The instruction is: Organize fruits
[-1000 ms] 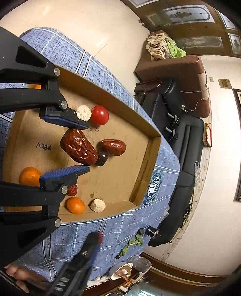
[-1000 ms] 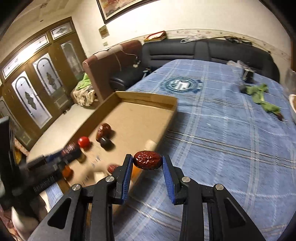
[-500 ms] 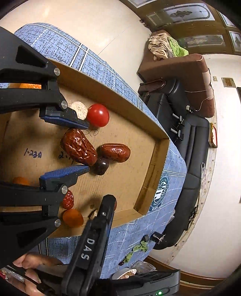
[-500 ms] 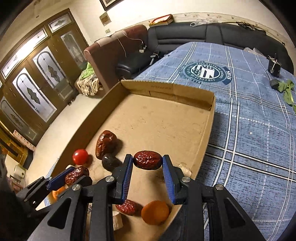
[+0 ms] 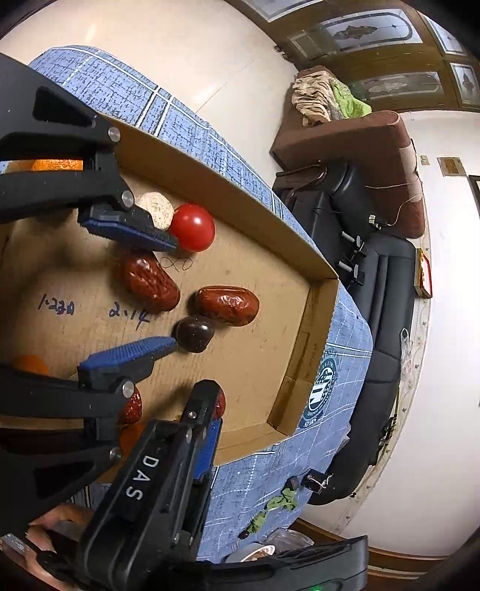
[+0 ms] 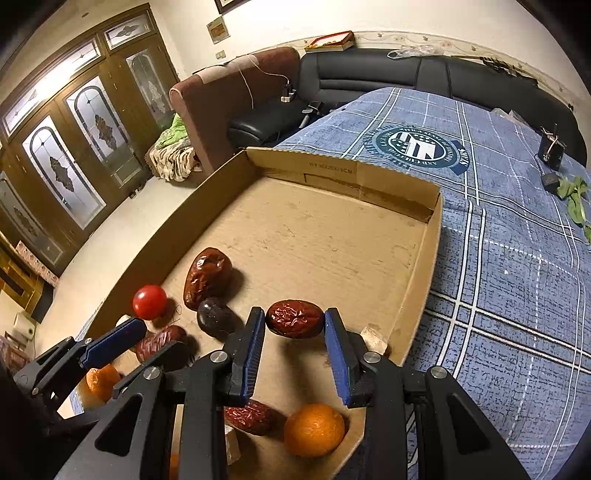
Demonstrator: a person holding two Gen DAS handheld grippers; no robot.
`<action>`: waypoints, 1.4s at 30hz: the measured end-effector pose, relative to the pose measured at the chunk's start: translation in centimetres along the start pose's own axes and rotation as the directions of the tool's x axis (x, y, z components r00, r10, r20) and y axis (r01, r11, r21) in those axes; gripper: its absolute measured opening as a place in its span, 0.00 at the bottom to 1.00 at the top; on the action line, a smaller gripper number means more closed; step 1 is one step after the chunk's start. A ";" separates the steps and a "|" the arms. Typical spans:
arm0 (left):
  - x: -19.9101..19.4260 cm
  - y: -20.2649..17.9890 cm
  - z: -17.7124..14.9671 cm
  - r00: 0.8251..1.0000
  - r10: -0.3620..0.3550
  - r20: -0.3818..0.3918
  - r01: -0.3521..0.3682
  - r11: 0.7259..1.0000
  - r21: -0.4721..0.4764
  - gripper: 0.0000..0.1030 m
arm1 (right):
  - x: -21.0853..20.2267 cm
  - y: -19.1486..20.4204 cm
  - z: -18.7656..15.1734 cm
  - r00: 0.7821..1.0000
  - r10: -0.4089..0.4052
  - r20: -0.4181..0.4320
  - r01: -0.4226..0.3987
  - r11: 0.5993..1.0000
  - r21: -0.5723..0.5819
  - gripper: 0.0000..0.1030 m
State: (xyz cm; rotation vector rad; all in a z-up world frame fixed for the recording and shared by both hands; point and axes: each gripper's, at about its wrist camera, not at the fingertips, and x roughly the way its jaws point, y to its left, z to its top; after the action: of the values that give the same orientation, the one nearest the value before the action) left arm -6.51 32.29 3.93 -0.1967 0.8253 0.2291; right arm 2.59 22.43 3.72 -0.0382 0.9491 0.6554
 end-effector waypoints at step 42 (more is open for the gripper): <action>-11.9 -9.2 -2.6 0.971 0.051 0.234 -0.081 0.989 0.120 0.82 | -15.3 -5.7 -9.4 0.969 -0.140 0.204 0.111 0.983 0.147 0.40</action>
State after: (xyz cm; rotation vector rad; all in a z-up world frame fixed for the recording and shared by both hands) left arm -13.57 21.33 11.86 -0.0197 0.6133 0.2548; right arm -7.50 7.21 8.34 0.0892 0.7742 0.4665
